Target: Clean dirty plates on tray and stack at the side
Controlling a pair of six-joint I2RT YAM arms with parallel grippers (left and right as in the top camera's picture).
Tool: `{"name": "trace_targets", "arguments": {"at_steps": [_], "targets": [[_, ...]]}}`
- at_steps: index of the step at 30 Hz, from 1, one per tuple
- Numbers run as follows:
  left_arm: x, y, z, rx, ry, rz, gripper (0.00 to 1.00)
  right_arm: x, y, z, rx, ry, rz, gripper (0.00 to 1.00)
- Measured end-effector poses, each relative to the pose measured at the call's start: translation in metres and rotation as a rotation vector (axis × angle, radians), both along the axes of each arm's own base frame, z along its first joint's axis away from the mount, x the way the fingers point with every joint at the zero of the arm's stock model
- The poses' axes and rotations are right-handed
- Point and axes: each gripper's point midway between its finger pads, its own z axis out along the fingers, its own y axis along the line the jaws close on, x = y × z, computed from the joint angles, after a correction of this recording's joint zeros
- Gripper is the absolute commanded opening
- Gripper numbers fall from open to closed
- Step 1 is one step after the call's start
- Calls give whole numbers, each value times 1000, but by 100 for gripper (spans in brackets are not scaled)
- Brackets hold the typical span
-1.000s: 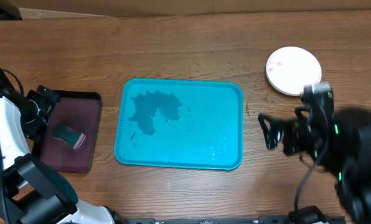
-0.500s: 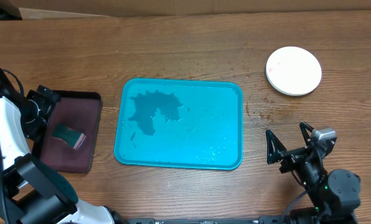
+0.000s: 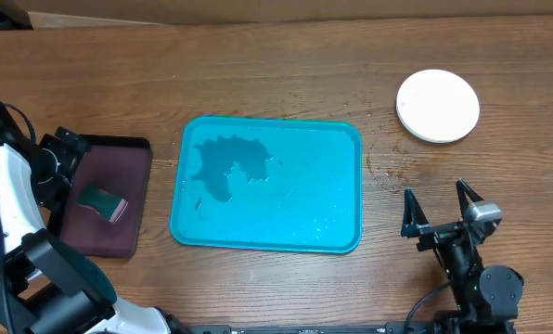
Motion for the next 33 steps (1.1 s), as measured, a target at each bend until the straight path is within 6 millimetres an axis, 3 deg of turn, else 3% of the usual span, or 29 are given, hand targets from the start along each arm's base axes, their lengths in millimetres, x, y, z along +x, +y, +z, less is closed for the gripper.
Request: {"name": "trace_targets", "arguments": {"at_steps": [4, 8, 14, 20, 33], "targets": [[0, 0, 0, 0, -1, 0, 100, 2, -2, -5, -3, -20, -7, 100], [0, 0, 0, 1, -1, 0, 100, 2, -3, 3, -14, -54, -16, 100], [0, 0, 0, 0, -1, 0, 100, 4, -9, -23, -108, 36, -51, 100], [0, 0, 0, 1, -1, 0, 100, 5, -22, -25, -145, 41, -124, 100], [0, 0, 0, 0, -1, 0, 100, 6, -25, -25, -155, 41, -147, 100]]}}
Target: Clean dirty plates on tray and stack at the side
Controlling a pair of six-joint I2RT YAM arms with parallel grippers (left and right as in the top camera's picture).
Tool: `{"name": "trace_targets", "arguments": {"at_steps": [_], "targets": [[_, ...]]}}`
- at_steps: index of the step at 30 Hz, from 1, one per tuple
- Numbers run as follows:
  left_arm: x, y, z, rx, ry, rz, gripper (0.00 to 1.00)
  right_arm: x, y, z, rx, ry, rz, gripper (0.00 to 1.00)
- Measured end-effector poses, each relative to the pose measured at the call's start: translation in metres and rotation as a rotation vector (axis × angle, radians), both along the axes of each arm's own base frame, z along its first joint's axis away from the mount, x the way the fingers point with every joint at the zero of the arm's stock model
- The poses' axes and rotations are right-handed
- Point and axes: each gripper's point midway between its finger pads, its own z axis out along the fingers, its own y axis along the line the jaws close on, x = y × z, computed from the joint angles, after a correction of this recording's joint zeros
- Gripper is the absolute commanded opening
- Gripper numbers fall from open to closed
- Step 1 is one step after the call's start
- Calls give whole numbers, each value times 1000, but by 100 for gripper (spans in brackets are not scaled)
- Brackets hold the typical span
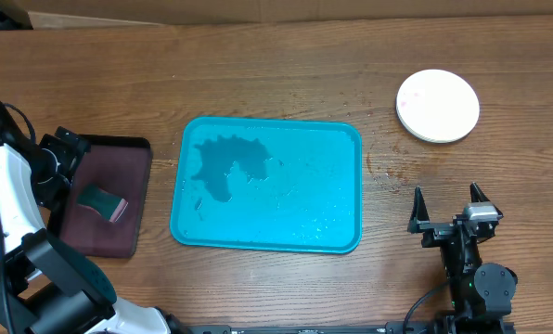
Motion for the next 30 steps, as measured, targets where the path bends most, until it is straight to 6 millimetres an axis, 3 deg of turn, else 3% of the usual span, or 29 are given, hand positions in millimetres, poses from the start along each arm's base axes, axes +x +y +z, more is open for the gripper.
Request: {"name": "trace_targets", "arguments": {"at_steps": [23, 30], "targets": [[-2, -1, -1, -5, 8, 0, 100, 0, 0, 0, 0, 0, 0, 100], [-39, -32, -7, -139, 156, -4, 100, 0, 0, 0, 0, 0, 0, 100]]}}
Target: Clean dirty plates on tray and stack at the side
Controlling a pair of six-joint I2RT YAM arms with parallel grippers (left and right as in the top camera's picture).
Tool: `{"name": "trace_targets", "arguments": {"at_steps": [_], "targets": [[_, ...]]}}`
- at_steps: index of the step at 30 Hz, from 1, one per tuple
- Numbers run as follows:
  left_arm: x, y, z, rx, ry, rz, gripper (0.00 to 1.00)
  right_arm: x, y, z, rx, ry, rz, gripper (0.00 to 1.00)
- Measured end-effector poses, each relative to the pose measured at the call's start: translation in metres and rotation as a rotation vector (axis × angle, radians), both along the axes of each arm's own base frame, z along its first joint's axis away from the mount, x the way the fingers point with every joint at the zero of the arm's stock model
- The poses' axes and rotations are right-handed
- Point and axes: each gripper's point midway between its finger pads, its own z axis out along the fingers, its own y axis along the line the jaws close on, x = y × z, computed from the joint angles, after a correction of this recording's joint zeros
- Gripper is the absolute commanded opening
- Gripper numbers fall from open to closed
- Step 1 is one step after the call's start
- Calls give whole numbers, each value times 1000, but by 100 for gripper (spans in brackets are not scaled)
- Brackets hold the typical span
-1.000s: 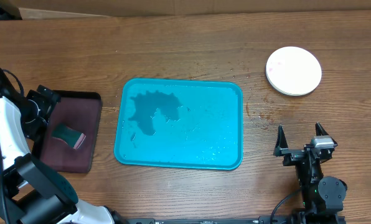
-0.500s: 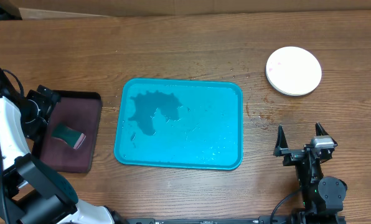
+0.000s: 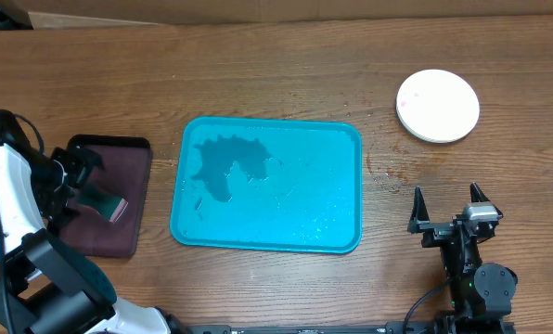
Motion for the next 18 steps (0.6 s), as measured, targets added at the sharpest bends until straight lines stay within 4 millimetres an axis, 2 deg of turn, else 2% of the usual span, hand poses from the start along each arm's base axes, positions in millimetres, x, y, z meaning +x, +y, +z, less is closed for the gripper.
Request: {"name": "trace_targets", "arguments": {"at_steps": [6, 10, 14, 18], "targets": [[-10, -10, 0, -41, 39, -15, 100, 0, 0, 0, -1, 0, 0, 100], [-8, -18, 1, -21, 14, -76, 100, 0, 0, 0, 0, 0, 0, 100], [9, -39, 8, 87, -143, -216, 100, 0, 0, 0, -1, 0, 0, 100], [32, -70, 30, 244, -389, -404, 100, 0, 0, 0, 0, 0, 0, 100]]}}
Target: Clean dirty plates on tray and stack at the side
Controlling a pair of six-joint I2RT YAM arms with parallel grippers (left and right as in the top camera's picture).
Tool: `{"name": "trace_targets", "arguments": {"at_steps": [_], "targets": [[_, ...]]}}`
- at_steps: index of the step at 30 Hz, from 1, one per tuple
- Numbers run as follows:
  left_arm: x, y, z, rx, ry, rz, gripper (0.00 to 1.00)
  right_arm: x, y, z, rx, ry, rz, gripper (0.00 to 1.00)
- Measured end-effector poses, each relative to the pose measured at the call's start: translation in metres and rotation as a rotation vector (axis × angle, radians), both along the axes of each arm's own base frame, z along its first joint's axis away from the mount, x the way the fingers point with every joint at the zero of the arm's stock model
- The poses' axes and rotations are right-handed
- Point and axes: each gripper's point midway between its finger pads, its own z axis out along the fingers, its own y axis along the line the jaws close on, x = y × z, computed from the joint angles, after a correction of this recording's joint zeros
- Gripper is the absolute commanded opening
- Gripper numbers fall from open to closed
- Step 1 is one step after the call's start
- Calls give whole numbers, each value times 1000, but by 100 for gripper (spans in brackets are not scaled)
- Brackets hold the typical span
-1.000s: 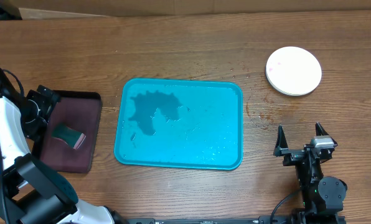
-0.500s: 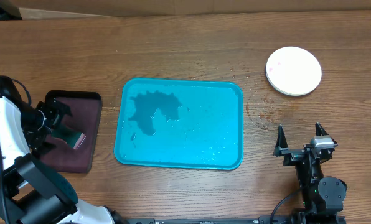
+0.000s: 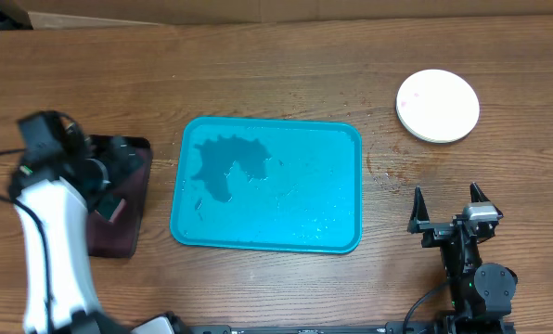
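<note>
The blue tray (image 3: 349, 148) lies mid-table with a dark wet patch (image 3: 223, 162) on its left half and no plate on it. A stack of white plates (image 3: 437, 105) sits at the far right. My left gripper (image 3: 121, 158) hangs over the dark maroon tray (image 3: 119, 237), above the sponge (image 3: 117, 210), of which only a pink edge shows; its jaws are too dark to read. My right gripper (image 3: 447, 198) stands open near the front right, holding nothing.
A cardboard box edge runs along the back of the table. The left arm's white link (image 3: 49, 241) crosses the left front of the table. Bare wood lies between the blue tray and the white plates.
My left arm has swung to the right and now covers most of the sponge and the maroon tray's left part. The right arm, blue tray and plates have not moved.
My right gripper stood open right of the blue tray, then sat slightly nearer the front edge and stayed there. My left gripper waited at the maroon tray's left edge, then was closer to the sponge, and now is over it.
</note>
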Motion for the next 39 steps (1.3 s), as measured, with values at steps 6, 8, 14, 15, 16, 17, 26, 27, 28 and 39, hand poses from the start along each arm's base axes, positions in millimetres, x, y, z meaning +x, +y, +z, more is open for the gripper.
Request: {"name": "trace_targets", "arguments": {"at_steps": [6, 8, 14, 15, 16, 17, 26, 27, 28, 39], "targets": [[6, -50, 11, 161, -280, -252, 100, 0, 0, 0, 0, -1, 0, 100], [2, -66, 7, 198, -354, -318, 100, 0, 0, 0, 0, 0, 0, 100], [-21, -86, -8, 256, -490, -386, 100, 0, 0, 0, 0, -1, 0, 100], [-27, -87, -10, 262, -501, -387, 100, 0, 0, 0, 0, 0, 0, 100], [-32, -88, -14, 265, -509, -387, 100, 0, 0, 0, 0, 0, 0, 100], [-38, -89, -18, 268, -517, -386, 99, 0, 0, 0, 0, 0, 0, 100], [-60, -92, -24, 335, -671, -383, 100, 0, 0, 0, 0, 0, 0, 100], [-60, -93, -20, 350, -709, -380, 100, 0, 0, 0, 0, 0, 0, 100], [-60, -93, -14, 364, -749, -377, 100, 0, 0, 0, 0, 0, 0, 100], [-68, -108, 1, 443, -948, -433, 100, 0, 0, 0, -1, 0, 0, 100]]}}
